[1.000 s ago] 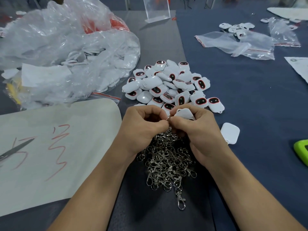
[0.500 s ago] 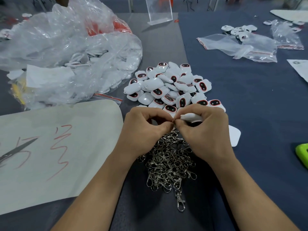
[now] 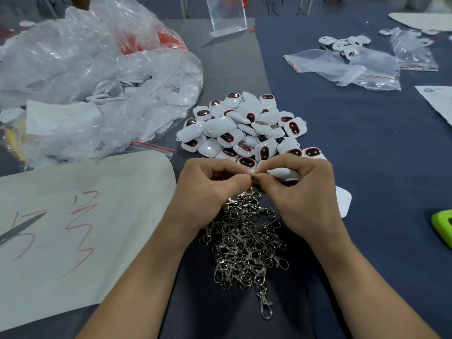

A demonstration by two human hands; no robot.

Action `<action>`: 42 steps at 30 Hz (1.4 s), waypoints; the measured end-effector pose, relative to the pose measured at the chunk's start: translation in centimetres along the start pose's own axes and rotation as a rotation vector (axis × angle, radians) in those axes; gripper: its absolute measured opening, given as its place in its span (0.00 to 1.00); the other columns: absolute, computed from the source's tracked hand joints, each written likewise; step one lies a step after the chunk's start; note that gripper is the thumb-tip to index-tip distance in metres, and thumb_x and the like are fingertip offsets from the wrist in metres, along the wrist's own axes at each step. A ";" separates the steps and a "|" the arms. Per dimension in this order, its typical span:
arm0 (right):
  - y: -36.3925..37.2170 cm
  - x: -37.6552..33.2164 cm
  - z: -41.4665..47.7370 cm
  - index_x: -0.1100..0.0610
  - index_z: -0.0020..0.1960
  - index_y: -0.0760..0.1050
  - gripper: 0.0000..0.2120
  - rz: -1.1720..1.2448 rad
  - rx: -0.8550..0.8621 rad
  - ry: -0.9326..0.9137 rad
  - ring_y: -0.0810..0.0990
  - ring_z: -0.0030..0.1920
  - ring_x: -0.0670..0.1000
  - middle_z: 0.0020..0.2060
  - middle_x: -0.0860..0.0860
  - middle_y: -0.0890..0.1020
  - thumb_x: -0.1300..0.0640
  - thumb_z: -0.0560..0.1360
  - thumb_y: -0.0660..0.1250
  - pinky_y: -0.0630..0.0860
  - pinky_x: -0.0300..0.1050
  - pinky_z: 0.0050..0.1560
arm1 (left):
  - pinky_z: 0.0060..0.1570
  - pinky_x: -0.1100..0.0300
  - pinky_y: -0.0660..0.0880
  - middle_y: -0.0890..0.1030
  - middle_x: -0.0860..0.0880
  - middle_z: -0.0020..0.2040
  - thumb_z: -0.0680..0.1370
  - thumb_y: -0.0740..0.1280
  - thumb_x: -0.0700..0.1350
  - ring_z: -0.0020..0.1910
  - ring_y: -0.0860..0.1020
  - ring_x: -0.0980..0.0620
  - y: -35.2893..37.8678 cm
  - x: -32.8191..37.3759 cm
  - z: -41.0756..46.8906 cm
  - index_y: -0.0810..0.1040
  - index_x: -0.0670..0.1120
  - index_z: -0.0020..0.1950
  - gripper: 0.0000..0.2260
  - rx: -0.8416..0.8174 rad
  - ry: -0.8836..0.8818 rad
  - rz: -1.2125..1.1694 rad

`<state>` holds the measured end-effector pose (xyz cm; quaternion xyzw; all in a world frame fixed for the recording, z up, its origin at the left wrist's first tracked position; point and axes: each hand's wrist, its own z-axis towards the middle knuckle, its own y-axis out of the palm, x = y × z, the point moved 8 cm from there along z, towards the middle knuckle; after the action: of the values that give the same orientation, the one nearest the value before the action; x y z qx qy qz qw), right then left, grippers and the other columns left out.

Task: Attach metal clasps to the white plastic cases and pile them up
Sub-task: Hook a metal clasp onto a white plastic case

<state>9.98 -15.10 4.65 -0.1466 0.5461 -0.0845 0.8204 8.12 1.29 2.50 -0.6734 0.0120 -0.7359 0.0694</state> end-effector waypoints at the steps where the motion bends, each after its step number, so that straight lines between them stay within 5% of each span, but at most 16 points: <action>1: 0.1 -0.1 0.0 0.47 0.40 0.85 0.08 -0.026 -0.021 -0.024 0.84 0.37 0.48 0.35 0.45 0.85 0.60 0.70 0.77 0.80 0.47 0.37 | 0.44 0.47 0.78 0.85 0.44 0.36 0.68 0.74 0.42 0.37 0.81 0.48 0.0 -0.2 0.1 0.87 0.48 0.40 0.03 -0.015 -0.009 0.003; 9: 0.2 -0.8 -0.4 0.48 0.41 0.85 0.09 -0.040 -0.128 -0.091 0.85 0.41 0.48 0.37 0.42 0.86 0.62 0.70 0.78 0.79 0.40 0.41 | 0.33 0.63 0.72 0.83 0.47 0.32 0.66 0.75 0.40 0.31 0.76 0.56 0.3 0.1 0.0 0.86 0.51 0.36 0.06 -0.144 -0.011 0.064; 12: 0.5 -0.7 -0.5 0.50 0.41 0.85 0.10 -0.027 -0.185 -0.086 0.85 0.41 0.48 0.37 0.42 0.85 0.64 0.70 0.78 0.78 0.39 0.42 | 0.34 0.61 0.72 0.84 0.42 0.33 0.65 0.74 0.38 0.32 0.76 0.53 0.4 -0.1 0.0 0.87 0.50 0.35 0.06 -0.190 -0.035 0.066; 19: 0.7 -1.3 -0.6 0.46 0.41 0.84 0.09 0.028 -0.179 -0.093 0.83 0.36 0.47 0.35 0.45 0.85 0.61 0.70 0.77 0.78 0.43 0.36 | 0.30 0.63 0.67 0.78 0.49 0.28 0.63 0.72 0.38 0.28 0.71 0.55 0.5 0.2 -0.3 0.85 0.48 0.32 0.05 -0.151 -0.030 0.029; 23: 1.4 1.0 -0.5 0.49 0.43 0.86 0.05 0.235 -0.170 0.178 0.80 0.34 0.48 0.33 0.50 0.84 0.57 0.68 0.76 0.79 0.48 0.35 | 0.35 0.58 0.70 0.79 0.47 0.30 0.60 0.71 0.44 0.32 0.74 0.51 0.3 0.3 -0.2 0.84 0.47 0.32 0.04 -0.049 -0.016 -0.078; 27: 2.0 3.6 -1.0 0.50 0.55 0.78 0.18 0.393 -0.226 0.452 0.78 0.36 0.50 0.41 0.58 0.83 0.66 0.69 0.68 0.73 0.43 0.36 | 0.34 0.61 0.72 0.79 0.45 0.30 0.62 0.69 0.40 0.31 0.75 0.52 -0.3 0.7 0.0 0.82 0.43 0.33 0.03 0.008 0.051 -0.084; 30: 1.6 3.2 -0.9 0.56 0.52 0.71 0.13 0.501 -0.229 0.440 0.79 0.37 0.50 0.41 0.56 0.85 0.72 0.75 0.65 0.73 0.41 0.33 | 0.31 0.67 0.69 0.78 0.49 0.29 0.63 0.69 0.36 0.30 0.73 0.57 -0.6 1.0 -0.1 0.82 0.42 0.34 0.04 0.052 0.095 -0.040; 34: 1.1 2.0 -0.8 0.56 0.52 0.76 0.10 0.595 -0.235 0.375 0.78 0.38 0.56 0.39 0.59 0.83 0.67 0.73 0.68 0.74 0.43 0.33 | 0.27 0.68 0.64 0.75 0.53 0.28 0.63 0.70 0.41 0.27 0.68 0.59 -0.7 1.3 -0.4 0.82 0.44 0.34 0.02 0.079 0.128 0.067; 40: 2.0 0.8 -1.0 0.49 0.49 0.82 0.09 0.679 -0.244 0.380 0.79 0.30 0.51 0.36 0.56 0.82 0.62 0.75 0.70 0.70 0.39 0.26 | 0.29 0.58 0.64 0.78 0.40 0.32 0.63 0.70 0.43 0.30 0.70 0.54 -0.5 1.8 -0.7 0.83 0.46 0.35 0.03 0.075 0.164 0.194; 42: 2.2 1.0 -1.3 0.54 0.53 0.80 0.10 0.727 -0.263 0.440 0.78 0.29 0.49 0.36 0.55 0.82 0.66 0.75 0.71 0.70 0.38 0.25 | 0.30 0.58 0.64 0.79 0.40 0.32 0.63 0.70 0.43 0.30 0.70 0.54 -0.6 1.8 -0.8 0.83 0.47 0.34 0.03 0.097 0.175 0.191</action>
<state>9.16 -13.48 2.58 -0.0264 0.7299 0.2505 0.6354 7.16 1.59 4.32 -0.5981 0.0465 -0.7818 0.1702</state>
